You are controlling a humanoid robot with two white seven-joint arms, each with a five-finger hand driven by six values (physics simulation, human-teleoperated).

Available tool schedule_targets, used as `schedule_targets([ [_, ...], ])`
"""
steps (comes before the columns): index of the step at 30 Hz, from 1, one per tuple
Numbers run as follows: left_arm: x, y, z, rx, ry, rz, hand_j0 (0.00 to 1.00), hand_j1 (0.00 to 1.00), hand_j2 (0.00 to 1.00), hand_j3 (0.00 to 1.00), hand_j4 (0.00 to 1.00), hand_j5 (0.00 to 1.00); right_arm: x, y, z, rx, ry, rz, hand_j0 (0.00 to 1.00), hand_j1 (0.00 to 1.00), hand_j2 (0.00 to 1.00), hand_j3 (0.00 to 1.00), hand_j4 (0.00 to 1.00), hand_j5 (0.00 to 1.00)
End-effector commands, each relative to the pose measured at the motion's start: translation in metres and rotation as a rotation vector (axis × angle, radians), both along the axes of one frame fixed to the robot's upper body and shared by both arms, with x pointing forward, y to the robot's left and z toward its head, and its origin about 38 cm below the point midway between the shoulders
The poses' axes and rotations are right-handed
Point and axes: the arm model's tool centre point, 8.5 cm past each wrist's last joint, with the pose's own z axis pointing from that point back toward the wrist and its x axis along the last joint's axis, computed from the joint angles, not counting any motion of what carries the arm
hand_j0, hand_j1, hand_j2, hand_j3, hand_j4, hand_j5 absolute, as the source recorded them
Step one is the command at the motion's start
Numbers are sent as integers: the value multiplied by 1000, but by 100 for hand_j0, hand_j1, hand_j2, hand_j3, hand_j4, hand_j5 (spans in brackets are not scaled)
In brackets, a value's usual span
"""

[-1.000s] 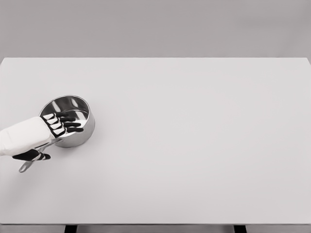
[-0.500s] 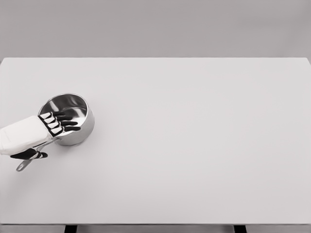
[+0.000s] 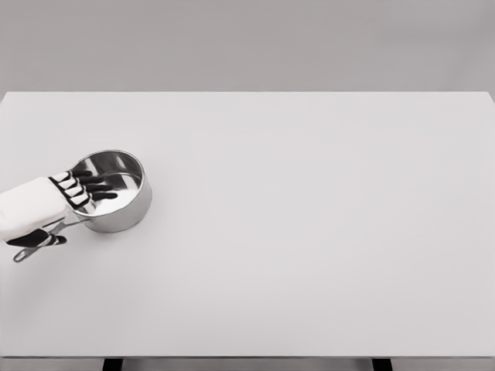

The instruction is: Rotate pot handle

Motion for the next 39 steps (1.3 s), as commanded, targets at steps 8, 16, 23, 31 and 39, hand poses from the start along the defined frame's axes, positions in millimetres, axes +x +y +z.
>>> schedule_targets([
  [8,4,11,4,2,-11,37,100,100,100,100,100,100,0,0,0,0,0,0,100,100,100,100,100,100],
  [16,6,16,3,5,-27,59,100,100,100,100,100,100,0,0,0,0,-1,0,100,100,100,100,100,100],
  [23,9,27,3,9,-38,99,100,100,100,100,100,100,0,0,0,0,-1,0,100,100,100,100,100,100],
  [31,12,41,4,16,-43,140,100,100,100,100,100,100,0,0,0,0,0,0,100,100,100,100,100,100],
  [39,14,47,4,19,-41,160,100,100,100,100,100,100,0,0,0,0,0,0,100,100,100,100,100,100],
])
